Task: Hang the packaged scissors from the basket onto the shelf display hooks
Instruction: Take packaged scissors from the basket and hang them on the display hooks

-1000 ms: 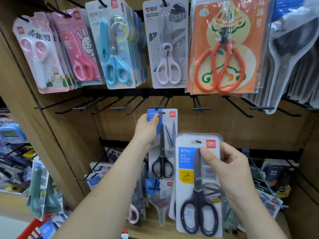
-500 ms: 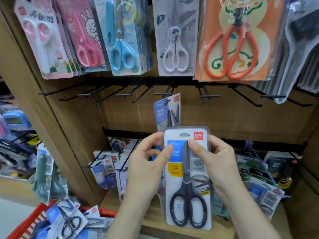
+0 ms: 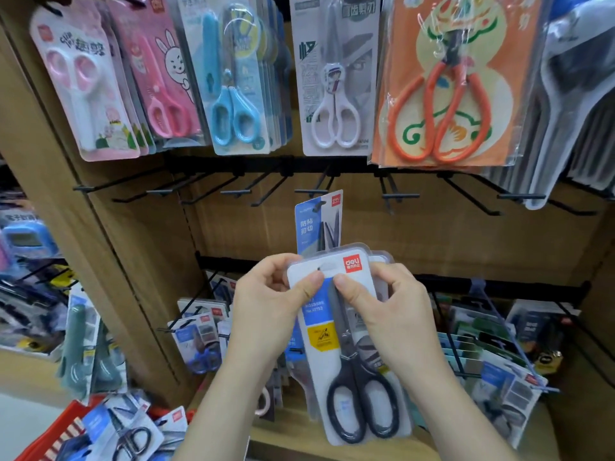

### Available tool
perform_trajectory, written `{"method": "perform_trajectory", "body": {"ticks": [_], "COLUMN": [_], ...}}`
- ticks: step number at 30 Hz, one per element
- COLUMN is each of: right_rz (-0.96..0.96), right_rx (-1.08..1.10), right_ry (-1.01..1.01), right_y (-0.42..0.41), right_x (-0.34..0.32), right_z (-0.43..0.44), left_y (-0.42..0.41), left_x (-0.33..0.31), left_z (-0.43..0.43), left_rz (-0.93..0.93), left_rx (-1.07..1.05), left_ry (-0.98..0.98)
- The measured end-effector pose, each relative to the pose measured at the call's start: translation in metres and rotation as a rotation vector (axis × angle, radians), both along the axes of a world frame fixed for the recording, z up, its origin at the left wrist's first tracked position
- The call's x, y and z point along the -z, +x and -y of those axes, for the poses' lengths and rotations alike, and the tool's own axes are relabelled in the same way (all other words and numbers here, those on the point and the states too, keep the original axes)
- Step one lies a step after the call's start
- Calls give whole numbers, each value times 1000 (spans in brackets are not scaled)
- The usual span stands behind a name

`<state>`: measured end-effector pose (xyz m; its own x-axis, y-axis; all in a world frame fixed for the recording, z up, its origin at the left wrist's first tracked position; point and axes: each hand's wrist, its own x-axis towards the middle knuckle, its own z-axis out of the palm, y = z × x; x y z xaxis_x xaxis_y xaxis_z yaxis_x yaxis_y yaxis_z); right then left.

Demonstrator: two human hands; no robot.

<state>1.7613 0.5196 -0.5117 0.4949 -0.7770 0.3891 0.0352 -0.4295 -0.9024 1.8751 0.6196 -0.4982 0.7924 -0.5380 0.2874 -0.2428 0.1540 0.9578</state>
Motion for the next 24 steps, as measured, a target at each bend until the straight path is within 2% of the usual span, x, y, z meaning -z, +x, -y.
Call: {"method": "perform_trajectory", "body": {"ticks": [4,8,13,17,24], "right_rz": [13,109,108,194,204], "right_rx": [45,166,165,96,52], "right_ry": [2,-7,-87,5,146], "right_y": [-5,-18,-24,-29,-33], "right_x": [2,9,15,13,12], "right_z": [9,23,25,25,33], "left_y": [7,21,31,41,46], "left_x": [-10,-21,-28,-29,-25], "left_z": [4,10,20,27,48], "left_rz": [-147,-146,-165,-161,-103], "left_rx": [72,0,7,19,-5], "left_ry": [-140,-204,-235,-218,-165]}}
